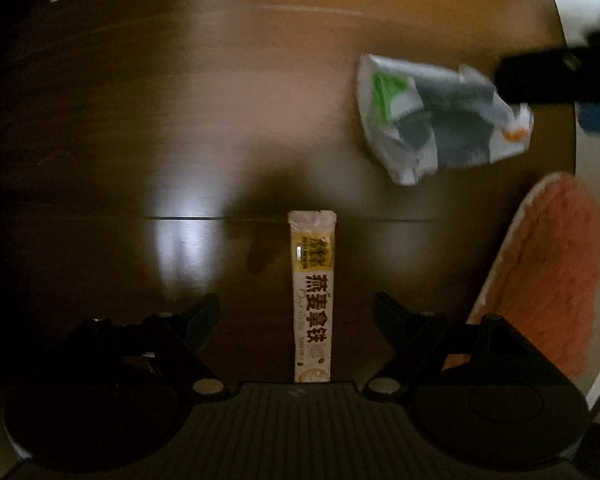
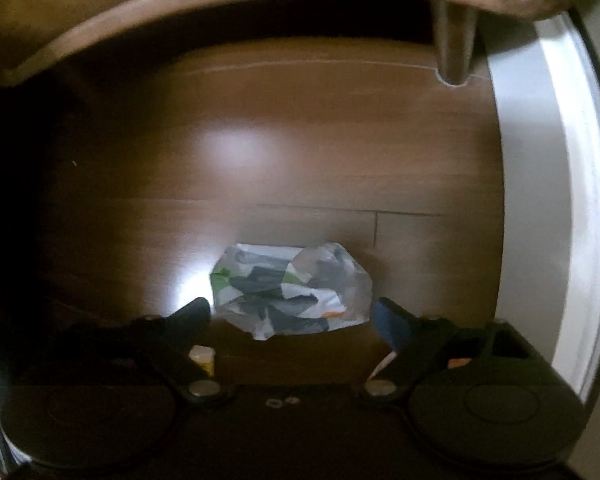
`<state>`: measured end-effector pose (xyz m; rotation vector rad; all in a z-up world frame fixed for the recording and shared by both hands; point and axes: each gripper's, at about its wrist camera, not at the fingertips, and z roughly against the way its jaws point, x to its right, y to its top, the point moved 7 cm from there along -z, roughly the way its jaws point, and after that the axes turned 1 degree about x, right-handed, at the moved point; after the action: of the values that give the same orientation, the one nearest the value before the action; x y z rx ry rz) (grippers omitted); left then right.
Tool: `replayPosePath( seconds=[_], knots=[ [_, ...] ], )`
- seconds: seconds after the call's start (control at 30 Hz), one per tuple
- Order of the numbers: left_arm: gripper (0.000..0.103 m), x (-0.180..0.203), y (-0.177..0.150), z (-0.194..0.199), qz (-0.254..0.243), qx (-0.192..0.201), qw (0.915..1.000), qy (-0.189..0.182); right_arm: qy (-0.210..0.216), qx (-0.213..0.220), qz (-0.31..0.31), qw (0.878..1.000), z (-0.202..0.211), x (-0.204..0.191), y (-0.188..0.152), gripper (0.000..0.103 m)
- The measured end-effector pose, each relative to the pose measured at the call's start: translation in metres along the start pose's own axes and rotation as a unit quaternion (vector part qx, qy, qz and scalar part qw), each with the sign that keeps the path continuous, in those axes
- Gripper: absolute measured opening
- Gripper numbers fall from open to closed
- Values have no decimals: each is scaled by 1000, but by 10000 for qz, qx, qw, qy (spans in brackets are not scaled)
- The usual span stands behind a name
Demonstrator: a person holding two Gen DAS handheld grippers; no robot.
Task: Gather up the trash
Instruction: 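Grasp the oat-latte stick packet with left gripper while right grasps clear plastic bag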
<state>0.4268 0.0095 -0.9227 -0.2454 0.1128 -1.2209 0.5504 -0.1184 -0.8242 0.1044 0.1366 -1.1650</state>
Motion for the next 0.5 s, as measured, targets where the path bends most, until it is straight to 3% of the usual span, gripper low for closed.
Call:
replayPosePath(
  seconds=[0.1, 0.2, 0.33, 0.5],
  knots=[
    [83, 6, -5, -14, -44, -92, 9999, -89, -91, -52, 399, 9992, -9, -4, 0, 86],
    [83, 9, -10, -29, -60, -303, 9995, 47, -237, -97, 857, 9960, -20, -8, -2, 85],
    [83, 12, -13, -41, -30, -403, 9991, 88, -191, -174, 1002, 9946, -29, -10, -5, 81],
    [74, 5, -8, -46, 19, -504, 9986, 166, -122, -142, 872, 9960, -33, -8, -7, 56]
  ],
)
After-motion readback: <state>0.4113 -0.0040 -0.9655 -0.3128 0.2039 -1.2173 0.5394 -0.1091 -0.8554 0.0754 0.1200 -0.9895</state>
